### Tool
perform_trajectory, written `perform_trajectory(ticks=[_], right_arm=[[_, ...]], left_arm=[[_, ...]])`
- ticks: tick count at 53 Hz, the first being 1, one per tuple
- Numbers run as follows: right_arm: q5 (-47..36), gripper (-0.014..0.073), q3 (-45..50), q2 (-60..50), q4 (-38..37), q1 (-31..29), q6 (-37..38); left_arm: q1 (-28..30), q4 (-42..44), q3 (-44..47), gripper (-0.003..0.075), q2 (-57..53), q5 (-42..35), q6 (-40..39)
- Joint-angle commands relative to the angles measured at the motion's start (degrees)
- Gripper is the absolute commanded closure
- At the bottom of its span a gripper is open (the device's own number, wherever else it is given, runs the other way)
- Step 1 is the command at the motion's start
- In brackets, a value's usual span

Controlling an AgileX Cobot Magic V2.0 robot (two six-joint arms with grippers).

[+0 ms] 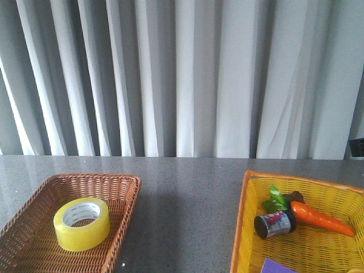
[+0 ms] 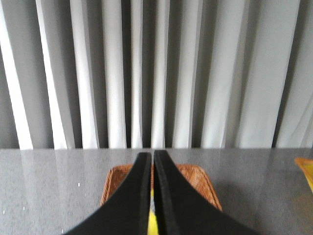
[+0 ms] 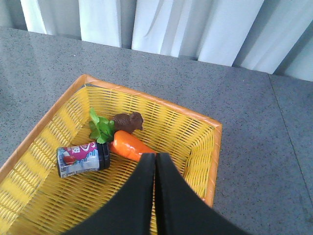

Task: Transfer tape with both arms

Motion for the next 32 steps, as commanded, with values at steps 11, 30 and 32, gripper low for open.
perform_trajectory(ticks=[11,30,32], right_arm=[[-3.4,0.0602,-1.5,-1.2,-1.3,-0.1,-0.2],[-3.4,0.0602,-1.5,-1.2,-1.3,-0.1,-0.2],[-3.4,0.0602,-1.5,-1.2,-1.3,-0.1,-0.2]], left_arm=[[-0.1,0.1,24.9,0.0727,-15.8,-15.9,-0.1],[0.0,1.2,46.2,0.0727,-27.5,-25.9,-0.1],[0.2,1.6,46.2,0.0727,-27.2,-24.0,-0.1]])
